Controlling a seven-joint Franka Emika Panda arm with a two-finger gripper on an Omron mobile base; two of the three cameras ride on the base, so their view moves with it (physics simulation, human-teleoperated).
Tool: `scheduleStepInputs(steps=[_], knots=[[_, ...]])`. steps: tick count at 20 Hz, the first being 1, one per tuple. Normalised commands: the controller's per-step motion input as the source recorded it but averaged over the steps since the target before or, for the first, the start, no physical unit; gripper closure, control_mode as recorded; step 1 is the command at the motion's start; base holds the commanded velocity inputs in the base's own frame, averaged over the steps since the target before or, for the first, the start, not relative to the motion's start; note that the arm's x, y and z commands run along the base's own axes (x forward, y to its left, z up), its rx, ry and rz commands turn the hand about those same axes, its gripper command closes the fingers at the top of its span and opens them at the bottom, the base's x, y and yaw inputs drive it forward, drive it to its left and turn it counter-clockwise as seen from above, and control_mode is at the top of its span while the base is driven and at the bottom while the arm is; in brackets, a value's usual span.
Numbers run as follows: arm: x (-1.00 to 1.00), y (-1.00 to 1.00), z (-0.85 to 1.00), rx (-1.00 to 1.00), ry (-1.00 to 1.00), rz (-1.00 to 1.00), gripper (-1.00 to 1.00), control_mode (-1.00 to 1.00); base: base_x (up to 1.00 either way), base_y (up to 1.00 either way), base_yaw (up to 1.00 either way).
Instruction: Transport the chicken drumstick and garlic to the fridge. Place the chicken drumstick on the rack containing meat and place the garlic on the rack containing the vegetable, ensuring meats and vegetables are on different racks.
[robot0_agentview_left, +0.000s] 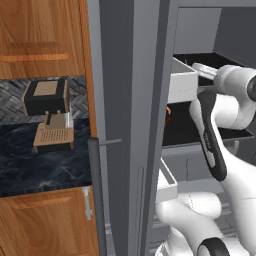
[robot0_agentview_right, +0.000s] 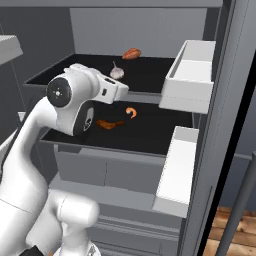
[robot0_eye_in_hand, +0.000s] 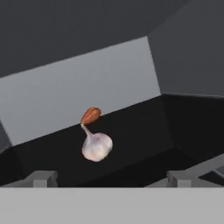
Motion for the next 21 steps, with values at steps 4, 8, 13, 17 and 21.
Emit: scheduleStepInputs(steps=[4,8,13,17,21], knots=[[-1.0,0.0,0.37,0.09,0.12,0.0,-1.0,-1.0,0.0,0.0,0.0],[-1.0,0.0,0.05,0.03,0.11,0.0,-1.0,-1.0,0.0,0.0,0.0],[-1.0,0.12,-0.54,0.0,-0.09,0.0,-1.0,-1.0,0.0,0.0,0.0],[-1.0,0.34,-0.61,0.0,0.03,0.0,-1.0,-1.0,0.0,0.0,0.0],[-1.0,0.76,-0.63,-0.02,0.15,0.0,-1.0,-1.0,0.0,0.0,0.0]])
